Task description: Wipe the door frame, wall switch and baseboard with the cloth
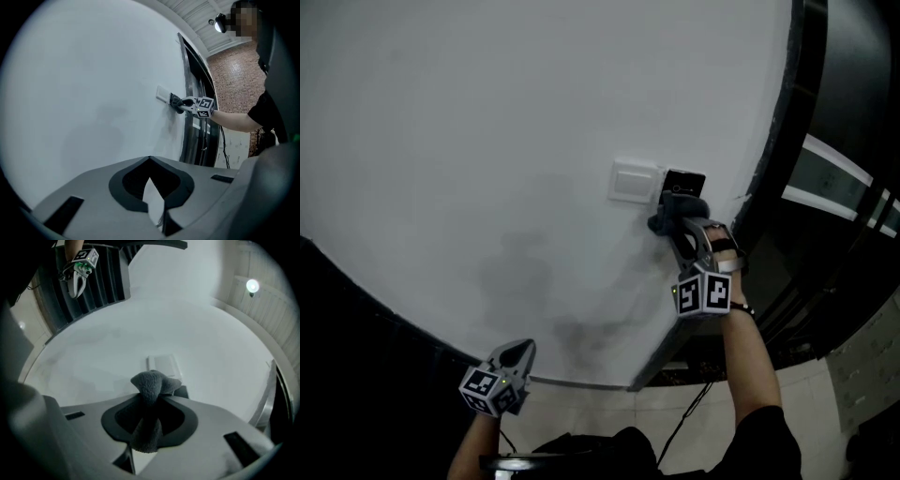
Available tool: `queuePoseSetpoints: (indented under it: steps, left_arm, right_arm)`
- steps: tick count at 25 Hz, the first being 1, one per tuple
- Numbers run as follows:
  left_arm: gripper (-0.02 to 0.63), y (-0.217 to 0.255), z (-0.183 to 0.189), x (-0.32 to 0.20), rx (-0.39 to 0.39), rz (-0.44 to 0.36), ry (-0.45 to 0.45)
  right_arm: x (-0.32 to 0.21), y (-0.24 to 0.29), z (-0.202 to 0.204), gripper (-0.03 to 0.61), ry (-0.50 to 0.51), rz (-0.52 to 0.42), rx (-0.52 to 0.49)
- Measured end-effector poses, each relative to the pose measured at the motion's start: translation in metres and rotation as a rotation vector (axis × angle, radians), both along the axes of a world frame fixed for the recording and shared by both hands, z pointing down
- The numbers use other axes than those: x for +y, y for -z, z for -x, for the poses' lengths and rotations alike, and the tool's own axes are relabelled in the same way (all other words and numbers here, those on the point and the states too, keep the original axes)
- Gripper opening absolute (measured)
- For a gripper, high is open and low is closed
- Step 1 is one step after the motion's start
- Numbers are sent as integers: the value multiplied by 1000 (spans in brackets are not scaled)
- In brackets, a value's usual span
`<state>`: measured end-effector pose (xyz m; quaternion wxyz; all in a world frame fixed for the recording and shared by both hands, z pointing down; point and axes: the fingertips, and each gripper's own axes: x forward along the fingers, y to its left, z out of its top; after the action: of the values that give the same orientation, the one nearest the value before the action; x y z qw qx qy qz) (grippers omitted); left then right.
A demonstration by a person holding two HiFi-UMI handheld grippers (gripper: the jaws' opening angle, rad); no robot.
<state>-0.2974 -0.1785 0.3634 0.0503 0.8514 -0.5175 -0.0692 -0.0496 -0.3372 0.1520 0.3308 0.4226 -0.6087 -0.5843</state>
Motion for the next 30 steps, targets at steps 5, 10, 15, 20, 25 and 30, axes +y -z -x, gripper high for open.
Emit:
queuePoseSetpoints:
  steps: [5,10,15,20,25,30]
  left_arm:
    - [2,2,-1,-3,1,-8,3]
    - [2,3,-6,-3,-1,-14,-2]
    - [2,-5,-4,1,-13,7,2]
    - [2,-8,4,3,-2,18,14]
    - [2,-7,3,3,7,22,15]
    - [2,-3,-10,4,8,16,-6]
  right_arm:
    - [22,88,4,86,42,-172,-85]
    - [-7,99,6,84,-41,-132,-63]
    - [-23,63,6,86,-53,-77,-64]
    - [-24,49,6,86,-47,-70,-71]
    - [-23,39,6,86,-45,-41,-54]
    - [-22,27,3,86,-47,-11,-51]
